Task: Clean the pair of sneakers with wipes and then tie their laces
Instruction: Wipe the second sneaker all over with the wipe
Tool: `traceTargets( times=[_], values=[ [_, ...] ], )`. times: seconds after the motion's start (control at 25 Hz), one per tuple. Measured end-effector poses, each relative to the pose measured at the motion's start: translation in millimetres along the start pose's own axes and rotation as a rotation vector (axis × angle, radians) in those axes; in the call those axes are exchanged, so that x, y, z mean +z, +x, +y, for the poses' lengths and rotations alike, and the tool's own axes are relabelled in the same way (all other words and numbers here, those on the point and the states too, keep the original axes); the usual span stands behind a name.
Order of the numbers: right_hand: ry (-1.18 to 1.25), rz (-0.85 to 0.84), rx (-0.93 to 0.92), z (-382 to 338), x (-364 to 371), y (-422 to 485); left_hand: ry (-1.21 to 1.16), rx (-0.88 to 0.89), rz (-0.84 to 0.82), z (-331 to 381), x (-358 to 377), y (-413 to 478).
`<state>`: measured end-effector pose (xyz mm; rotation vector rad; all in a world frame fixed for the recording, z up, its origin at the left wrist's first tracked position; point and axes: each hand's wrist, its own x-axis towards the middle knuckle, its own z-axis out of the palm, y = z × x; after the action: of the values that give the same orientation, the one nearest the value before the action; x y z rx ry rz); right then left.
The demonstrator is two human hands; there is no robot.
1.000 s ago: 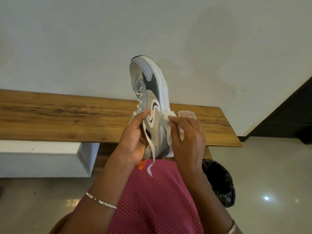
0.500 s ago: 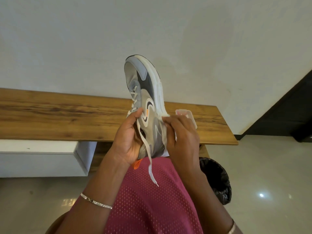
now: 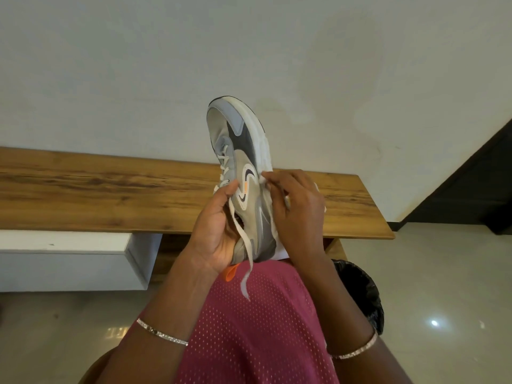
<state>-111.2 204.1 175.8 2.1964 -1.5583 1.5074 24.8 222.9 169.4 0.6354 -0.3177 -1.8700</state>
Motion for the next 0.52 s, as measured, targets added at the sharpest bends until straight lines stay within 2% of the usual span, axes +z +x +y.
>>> traceTargets(
  times=[0.16, 0.36, 0.52],
  values=[
    [-0.004, -0.074, -0.050, 2.6, -6.8, -25.0, -0.058, -0.005, 0.005, 9.6, -7.9, 4.2],
    [-0.021, -0.031, 0.032, 6.9, -14.0, -78.4, -0.036, 0.064, 0.079, 14.1, -15.7, 11.1],
    [-0.045, -0.054, 0.009, 7.0, -8.5, -51.9, -0.011, 0.067, 0.086, 12.8, -12.5, 9.6]
  ],
)
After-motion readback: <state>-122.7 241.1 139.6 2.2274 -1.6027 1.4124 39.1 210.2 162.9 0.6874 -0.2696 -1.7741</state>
